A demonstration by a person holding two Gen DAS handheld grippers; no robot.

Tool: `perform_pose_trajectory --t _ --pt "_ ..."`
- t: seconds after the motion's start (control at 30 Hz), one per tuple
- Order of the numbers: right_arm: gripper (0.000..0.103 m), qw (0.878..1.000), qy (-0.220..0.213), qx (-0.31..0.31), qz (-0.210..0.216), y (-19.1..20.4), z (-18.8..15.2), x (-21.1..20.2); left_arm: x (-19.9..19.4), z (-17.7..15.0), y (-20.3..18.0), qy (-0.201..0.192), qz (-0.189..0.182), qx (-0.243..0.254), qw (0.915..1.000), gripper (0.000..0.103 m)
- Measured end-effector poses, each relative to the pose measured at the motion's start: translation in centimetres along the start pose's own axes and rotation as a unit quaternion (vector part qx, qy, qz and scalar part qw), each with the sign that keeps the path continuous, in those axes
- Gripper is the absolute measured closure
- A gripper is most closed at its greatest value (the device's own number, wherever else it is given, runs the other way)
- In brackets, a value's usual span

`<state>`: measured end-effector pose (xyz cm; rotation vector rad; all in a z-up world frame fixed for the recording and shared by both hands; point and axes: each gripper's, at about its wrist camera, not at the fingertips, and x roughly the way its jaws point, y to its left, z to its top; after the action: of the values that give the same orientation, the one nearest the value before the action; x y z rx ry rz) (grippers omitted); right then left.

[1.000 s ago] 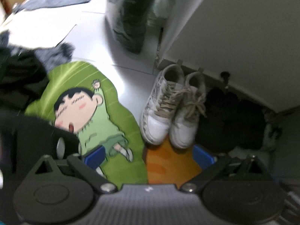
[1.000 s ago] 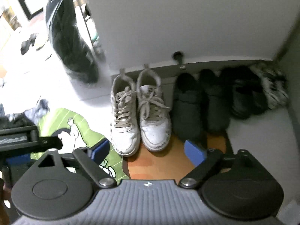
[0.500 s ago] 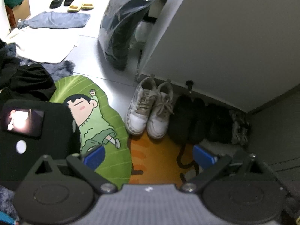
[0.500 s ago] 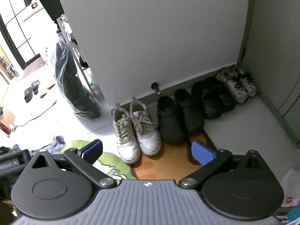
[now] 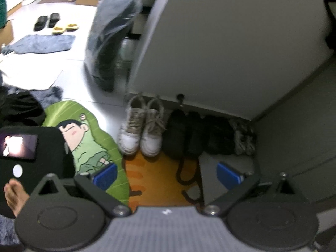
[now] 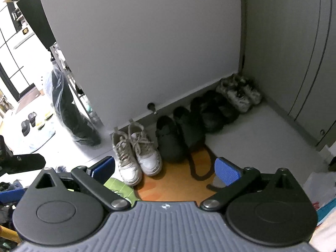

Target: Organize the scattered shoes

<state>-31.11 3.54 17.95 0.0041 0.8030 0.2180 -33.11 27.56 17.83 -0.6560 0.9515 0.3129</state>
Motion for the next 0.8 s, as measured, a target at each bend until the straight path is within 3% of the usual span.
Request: perform_pose_trajectory --t 0.27,0.5,0.6,0.7,0.8 --pt "0.000 0.999 0.031 -0.018 -0.029 0.0 -0.4 0.7 -0.9 -0.9 0.2 0.021 -0.001 0.069 0.9974 0.001" --pt "0.000 0.996 0.017 -0.060 -0.062 1.8 -1.1 -0.5 -1.8 -1.7 0.6 0.040 -0.001 0.129 0.9908 0.001" --pt "0.000 0.993 0.004 -0.078 -0.083 2.3 -1.6 -1.6 -1.9 -1.9 0.3 0.052 -0.003 0.131 0.9900 0.001" --pt "0.000 0.991 -0.002 -0.089 -0.101 2.3 -2.0 -2.3 -1.9 -2.2 -0.3 0.070 -0.009 0.143 0.9872 0.001" --pt "0.000 0.989 0.002 -0.092 -0.112 1.8 -2.2 -2.8 -1.5 -3.4 -1.7 0.069 0.005 0.194 0.9786 0.001"
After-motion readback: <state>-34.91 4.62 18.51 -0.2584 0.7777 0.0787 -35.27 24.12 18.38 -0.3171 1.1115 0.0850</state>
